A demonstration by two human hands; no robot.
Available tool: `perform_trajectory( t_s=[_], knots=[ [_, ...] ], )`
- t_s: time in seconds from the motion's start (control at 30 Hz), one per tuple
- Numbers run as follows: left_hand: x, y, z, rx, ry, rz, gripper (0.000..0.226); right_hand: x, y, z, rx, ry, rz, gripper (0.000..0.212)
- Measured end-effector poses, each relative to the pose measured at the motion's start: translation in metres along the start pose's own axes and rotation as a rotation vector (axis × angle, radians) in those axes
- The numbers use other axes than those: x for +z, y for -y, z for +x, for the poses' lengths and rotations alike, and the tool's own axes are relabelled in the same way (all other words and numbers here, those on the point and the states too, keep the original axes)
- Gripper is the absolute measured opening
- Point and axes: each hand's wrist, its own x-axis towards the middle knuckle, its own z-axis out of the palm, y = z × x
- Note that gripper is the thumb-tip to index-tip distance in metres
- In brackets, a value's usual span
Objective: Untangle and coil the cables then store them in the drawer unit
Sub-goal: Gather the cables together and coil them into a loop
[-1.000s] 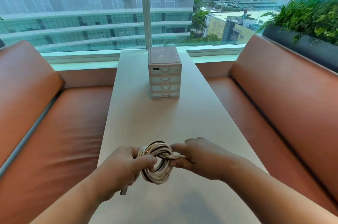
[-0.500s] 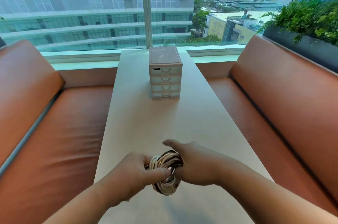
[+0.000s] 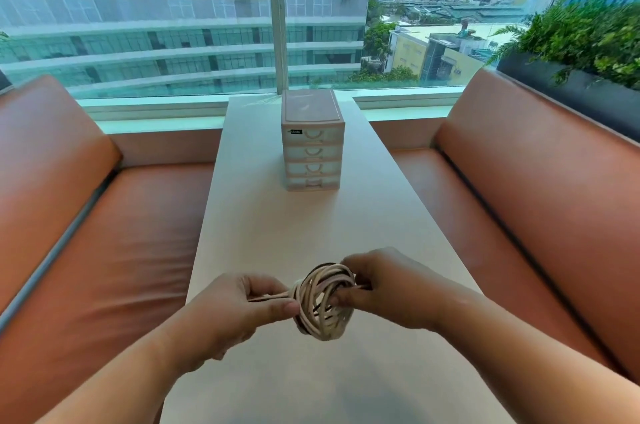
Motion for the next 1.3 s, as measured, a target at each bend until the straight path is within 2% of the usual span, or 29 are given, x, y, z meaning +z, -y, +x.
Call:
perform_trajectory(
  t_s=[0.07, 0.13, 0.2, 0.3, 0.4, 0.43, 0.53, 0.63, 0.7, 0.8, 0.87, 0.93, 1.07, 1.23, 1.3],
  knots=[
    [0.001, 0.004, 0.003, 0.054, -0.004, 0.016, 0.059, 0.002, 0.005, 0.0, 0.039, -0.059, -0.041, 0.034],
    [0.007, 0.002, 0.004, 0.092, -0.006, 0.077, 0.071, 0.004, 0.011, 0.001, 0.089, -0.123, -0.071, 0.035],
    [0.017, -0.004, 0.006, 0.131, -0.016, 0.146, 0.061, 0.007, 0.019, 0.001, 0.116, -0.181, -0.109, 0.034],
    [0.029, -0.006, 0.014, 0.129, -0.154, 0.187, 0.039, 0.01, 0.027, 0.004, 0.15, -0.207, -0.086, 0.027],
    [0.032, 0.003, 0.021, 0.099, -0.264, 0.178, 0.048, 0.009, 0.028, 0.005, 0.185, -0.174, -0.066, 0.027],
    [0.032, 0.007, 0.024, 0.097, -0.299, 0.189, 0.043, 0.008, 0.028, 0.004, 0.188, -0.144, -0.049, 0.026],
    [0.03, 0.009, 0.026, 0.144, -0.378, 0.212, 0.007, 0.007, 0.026, 0.003, 0.144, -0.065, 0.093, 0.009],
    [0.028, 0.006, 0.025, 0.141, -0.362, 0.202, 0.022, 0.0, 0.023, 0.002, 0.111, -0.01, 0.208, 0.025],
    [0.027, 0.004, 0.023, 0.127, -0.337, 0.131, 0.021, -0.004, 0.019, 0.003, 0.083, 0.009, 0.214, 0.022],
    [0.028, -0.001, 0.02, 0.071, -0.217, -0.152, 0.006, -0.002, 0.014, 0.005, 0.058, 0.007, 0.276, 0.02],
    [0.028, -0.002, 0.018, 0.047, -0.139, -0.29, 0.029, 0.002, 0.012, 0.006, 0.058, 0.013, 0.341, 0.023],
    [0.028, -0.003, 0.018, 0.08, -0.109, -0.368, 0.038, 0.005, 0.013, 0.005, 0.05, 0.009, 0.393, 0.022],
    [0.027, 0.003, 0.02, 0.113, -0.113, -0.526, 0.038, 0.0, 0.015, 0.004, -0.001, -0.058, 0.398, 0.02],
    [0.024, 0.01, 0.022, 0.122, -0.15, -0.612, 0.053, -0.003, 0.018, 0.005, -0.023, -0.113, 0.352, 0.022],
    [0.024, 0.008, 0.022, 0.152, -0.149, -0.623, 0.042, -0.002, 0.02, 0.007, -0.019, -0.076, 0.38, 0.022]
  ],
)
